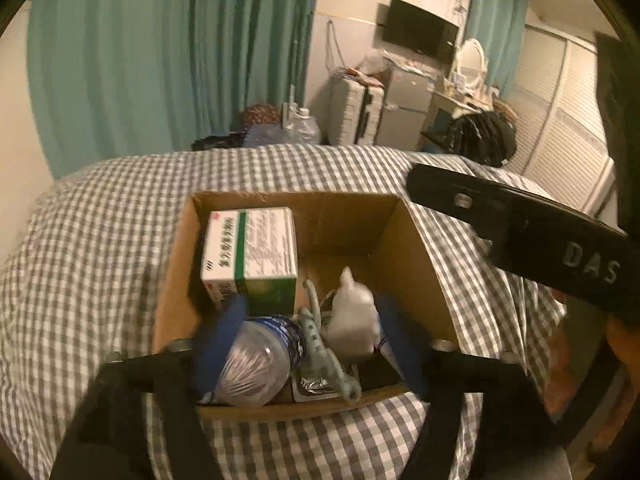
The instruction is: Organize objects
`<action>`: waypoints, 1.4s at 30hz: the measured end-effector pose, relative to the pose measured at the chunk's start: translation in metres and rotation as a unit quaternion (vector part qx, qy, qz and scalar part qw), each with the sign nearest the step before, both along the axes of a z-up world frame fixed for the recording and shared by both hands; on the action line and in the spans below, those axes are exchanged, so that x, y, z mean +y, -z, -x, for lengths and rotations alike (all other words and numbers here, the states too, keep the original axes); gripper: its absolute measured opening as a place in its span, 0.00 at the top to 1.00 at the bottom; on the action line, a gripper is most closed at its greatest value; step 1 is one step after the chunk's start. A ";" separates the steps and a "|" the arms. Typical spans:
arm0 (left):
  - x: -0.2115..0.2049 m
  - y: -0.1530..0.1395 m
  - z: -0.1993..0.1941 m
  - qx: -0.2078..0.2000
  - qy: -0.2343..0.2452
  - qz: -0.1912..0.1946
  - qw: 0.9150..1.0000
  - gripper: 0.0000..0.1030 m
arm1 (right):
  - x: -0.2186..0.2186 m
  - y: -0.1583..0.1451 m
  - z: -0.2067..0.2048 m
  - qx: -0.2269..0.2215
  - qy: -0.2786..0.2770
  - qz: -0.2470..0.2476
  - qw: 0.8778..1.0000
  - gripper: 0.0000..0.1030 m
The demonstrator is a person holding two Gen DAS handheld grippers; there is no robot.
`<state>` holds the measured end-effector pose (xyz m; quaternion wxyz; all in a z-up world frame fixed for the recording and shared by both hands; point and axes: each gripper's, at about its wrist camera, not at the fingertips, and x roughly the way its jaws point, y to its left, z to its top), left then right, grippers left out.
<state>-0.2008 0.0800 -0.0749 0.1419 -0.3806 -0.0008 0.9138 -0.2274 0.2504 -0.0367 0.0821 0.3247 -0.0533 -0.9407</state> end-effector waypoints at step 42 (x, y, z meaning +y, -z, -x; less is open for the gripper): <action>-0.038 -0.118 -0.182 0.269 -0.164 0.026 0.949 0.00 | 0.053 -0.073 -0.218 0.202 0.078 -0.067 0.974 0.00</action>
